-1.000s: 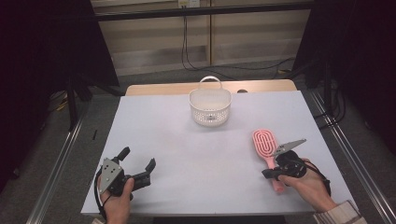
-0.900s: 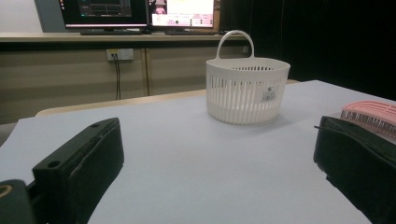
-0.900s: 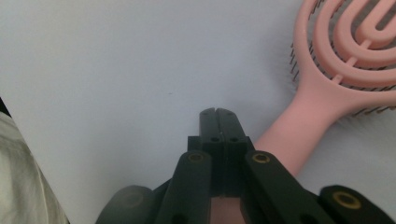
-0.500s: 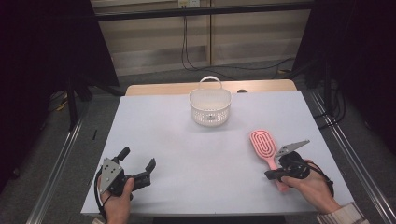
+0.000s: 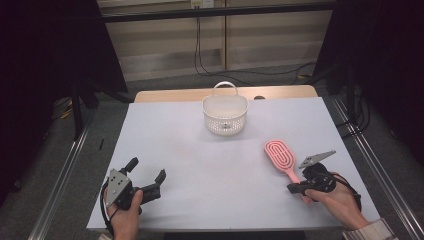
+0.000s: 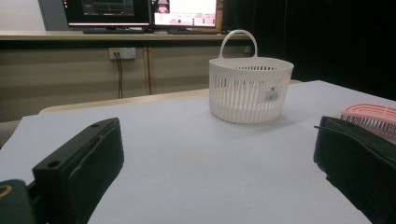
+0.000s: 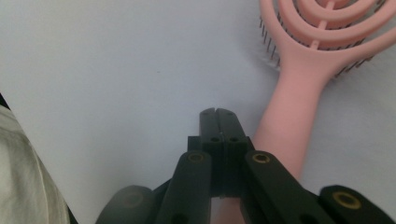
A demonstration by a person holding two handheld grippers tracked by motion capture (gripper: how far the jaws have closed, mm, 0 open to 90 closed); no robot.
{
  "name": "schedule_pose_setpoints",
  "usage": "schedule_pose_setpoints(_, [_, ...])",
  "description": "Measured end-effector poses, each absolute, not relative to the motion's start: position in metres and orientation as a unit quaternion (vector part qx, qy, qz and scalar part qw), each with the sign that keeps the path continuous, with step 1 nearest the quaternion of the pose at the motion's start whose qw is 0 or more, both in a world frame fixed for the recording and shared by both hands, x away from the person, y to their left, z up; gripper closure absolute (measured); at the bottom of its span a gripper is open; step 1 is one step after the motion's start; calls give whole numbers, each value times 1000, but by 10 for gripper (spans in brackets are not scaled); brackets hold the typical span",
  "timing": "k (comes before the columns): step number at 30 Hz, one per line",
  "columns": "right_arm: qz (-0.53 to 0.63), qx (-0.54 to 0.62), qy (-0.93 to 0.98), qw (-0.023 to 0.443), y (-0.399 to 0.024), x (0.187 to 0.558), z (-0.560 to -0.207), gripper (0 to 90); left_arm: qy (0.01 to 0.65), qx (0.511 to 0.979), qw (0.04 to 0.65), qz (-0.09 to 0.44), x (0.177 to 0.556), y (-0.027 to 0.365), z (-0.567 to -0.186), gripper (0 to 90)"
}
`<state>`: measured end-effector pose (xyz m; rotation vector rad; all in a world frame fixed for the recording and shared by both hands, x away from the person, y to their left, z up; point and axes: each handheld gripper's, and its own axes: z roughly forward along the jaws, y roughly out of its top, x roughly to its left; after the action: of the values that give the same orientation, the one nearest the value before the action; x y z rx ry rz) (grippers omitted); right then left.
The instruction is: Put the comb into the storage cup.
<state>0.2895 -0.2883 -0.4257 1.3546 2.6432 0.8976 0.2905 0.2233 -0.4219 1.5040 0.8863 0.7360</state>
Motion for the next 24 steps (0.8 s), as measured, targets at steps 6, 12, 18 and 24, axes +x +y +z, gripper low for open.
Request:
schedule_pose_setpoints(6, [288, 438, 851, 21, -291, 288, -426, 900, 381, 645, 582, 317, 290, 224, -422, 18])
schedule_pose_setpoints(12, [284, 443, 850, 24, -295, 288, -425, 900, 381, 646, 580, 318, 291, 224, -422, 18])
schedule_pose_setpoints(18, [280, 444, 850, 33, -296, 288, -426, 900, 382, 646, 579, 317, 291, 224, -422, 18])
schedule_pose_setpoints(24, [276, 450, 848, 35, -298, 290, -427, 900, 381, 646, 582, 313, 291, 223, -423, 18])
